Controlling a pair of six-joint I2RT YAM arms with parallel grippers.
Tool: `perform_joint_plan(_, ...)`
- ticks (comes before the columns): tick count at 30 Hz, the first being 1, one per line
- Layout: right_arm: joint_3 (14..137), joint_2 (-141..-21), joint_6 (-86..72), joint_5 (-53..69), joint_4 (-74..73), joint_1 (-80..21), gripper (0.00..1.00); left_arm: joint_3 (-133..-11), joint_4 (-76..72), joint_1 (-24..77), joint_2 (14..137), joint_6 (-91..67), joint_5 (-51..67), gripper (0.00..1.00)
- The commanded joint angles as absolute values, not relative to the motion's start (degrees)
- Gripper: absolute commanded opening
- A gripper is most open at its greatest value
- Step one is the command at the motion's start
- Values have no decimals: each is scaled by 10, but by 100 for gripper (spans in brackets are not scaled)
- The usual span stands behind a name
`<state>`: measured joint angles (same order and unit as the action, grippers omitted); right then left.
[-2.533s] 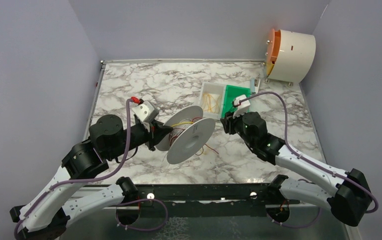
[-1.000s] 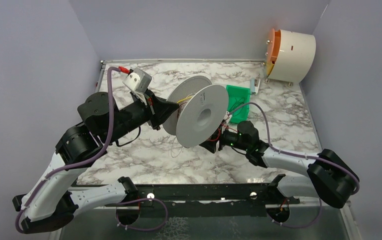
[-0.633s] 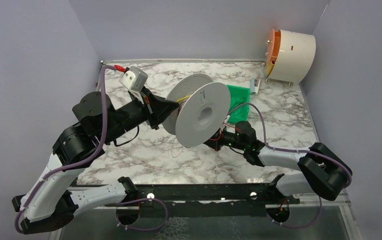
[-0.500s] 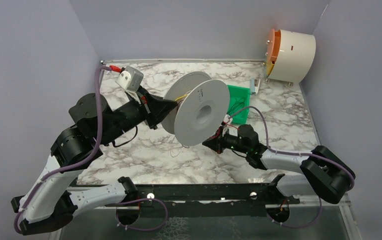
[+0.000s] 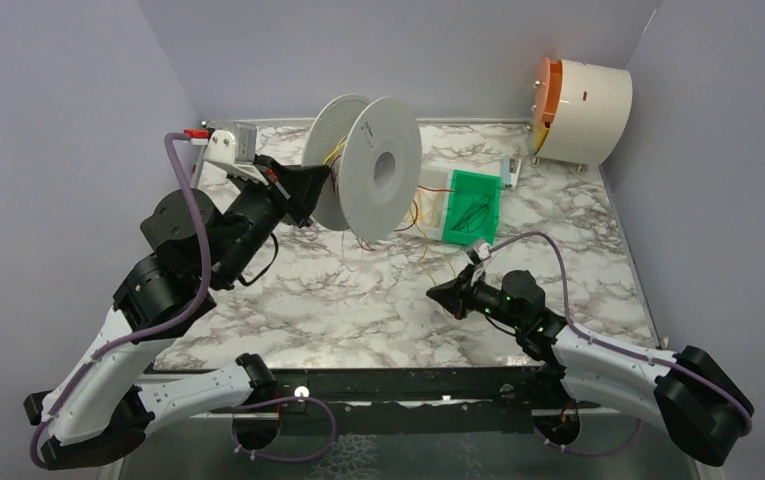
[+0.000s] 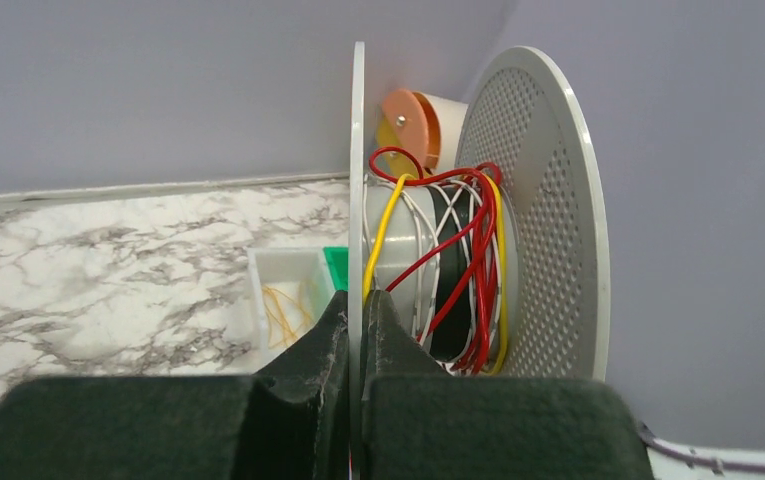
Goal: Wrap the cables
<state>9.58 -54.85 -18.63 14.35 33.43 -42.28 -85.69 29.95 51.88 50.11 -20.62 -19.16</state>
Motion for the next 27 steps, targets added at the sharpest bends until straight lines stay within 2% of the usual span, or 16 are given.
perform_joint_plan(1,91,-521,-196,117,273,-426,1,-853,173,520,508,-206,-297,0)
perform_joint_plan(5,115,-525,-185,107,238,-448,1,-849,134,521,534,-194,-327,0)
perform_joint_plan(12,162,-533,-140,1,180,-538,1,-849,112,520,582,-160,-381,0)
perform_joint_plan(18,215,-538,-108,-34,125,-577,1,-840,65,520,617,-120,-419,0)
perform_joint_plan(27,334,-572,-76,-122,15,-699,1,-846,13,519,689,-52,-479,0)
